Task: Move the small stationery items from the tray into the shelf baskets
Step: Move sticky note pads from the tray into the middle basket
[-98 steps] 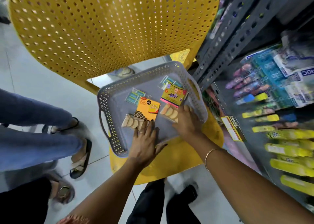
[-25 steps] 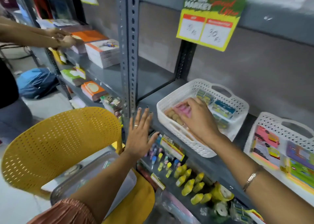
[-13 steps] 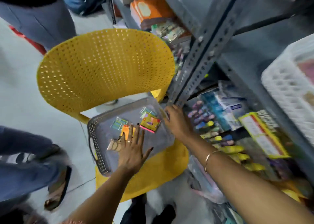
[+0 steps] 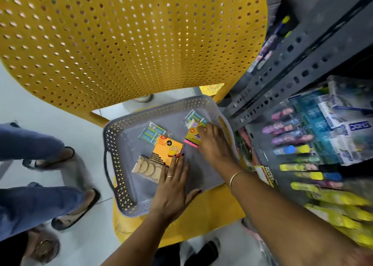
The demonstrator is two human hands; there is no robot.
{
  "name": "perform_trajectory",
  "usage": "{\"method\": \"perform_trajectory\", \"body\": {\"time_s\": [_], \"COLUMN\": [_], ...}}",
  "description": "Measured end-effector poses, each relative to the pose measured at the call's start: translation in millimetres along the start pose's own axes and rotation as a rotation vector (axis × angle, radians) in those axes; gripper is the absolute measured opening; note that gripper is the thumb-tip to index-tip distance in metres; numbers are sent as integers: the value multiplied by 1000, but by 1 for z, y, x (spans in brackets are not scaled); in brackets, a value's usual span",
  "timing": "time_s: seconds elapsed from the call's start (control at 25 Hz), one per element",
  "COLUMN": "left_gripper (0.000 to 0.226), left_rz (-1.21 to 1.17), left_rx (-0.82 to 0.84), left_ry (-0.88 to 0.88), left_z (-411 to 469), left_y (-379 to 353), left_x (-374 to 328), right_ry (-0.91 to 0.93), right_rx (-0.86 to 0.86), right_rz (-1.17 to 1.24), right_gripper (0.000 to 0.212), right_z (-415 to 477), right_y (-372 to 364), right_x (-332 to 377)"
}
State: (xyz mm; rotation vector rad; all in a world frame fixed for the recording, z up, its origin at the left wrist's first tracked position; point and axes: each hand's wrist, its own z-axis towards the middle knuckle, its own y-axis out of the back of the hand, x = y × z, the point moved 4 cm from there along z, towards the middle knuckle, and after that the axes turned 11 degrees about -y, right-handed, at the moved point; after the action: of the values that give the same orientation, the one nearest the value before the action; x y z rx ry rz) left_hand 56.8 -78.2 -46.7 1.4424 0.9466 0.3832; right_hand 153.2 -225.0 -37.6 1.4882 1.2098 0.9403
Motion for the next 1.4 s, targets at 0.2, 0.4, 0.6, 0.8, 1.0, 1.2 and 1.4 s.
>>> {"method": "perform_trajectory", "body": {"time_s": [0.2, 0.4, 0.6, 0.8, 1.0, 1.2, 1.4], "left_gripper": [78, 78, 78, 75, 60, 43, 50], "left_rz": [-14, -24, 32, -117, -158, -239, -236], "left_rx": [5, 47, 42, -19, -336, -451, -381], "left_ry": [-7, -4, -138, -206, -558, -957, -1241], "left_z": [-1, 1, 7, 22, 32, 35, 9], "left_y": [-3, 20, 89, 198, 308, 359, 336], "left_x": [0, -2, -17, -55, -146, -295, -425], "right_ry": [-2, -123, -128, -49, -121, -415, -805], "right_rx": [78, 23, -37, -159, -378, -540, -490], "right_rz": [-4, 266, 406, 456, 583, 509, 413], "right_gripper": [69, 69, 74, 70, 60, 57, 59], "right_z": [-1, -2, -17, -74, -169, -280, -394], "right_y": [1, 50, 164, 306, 446, 496, 449], "right_x": [5, -3, -19, -26, -85, -205, -321]}}
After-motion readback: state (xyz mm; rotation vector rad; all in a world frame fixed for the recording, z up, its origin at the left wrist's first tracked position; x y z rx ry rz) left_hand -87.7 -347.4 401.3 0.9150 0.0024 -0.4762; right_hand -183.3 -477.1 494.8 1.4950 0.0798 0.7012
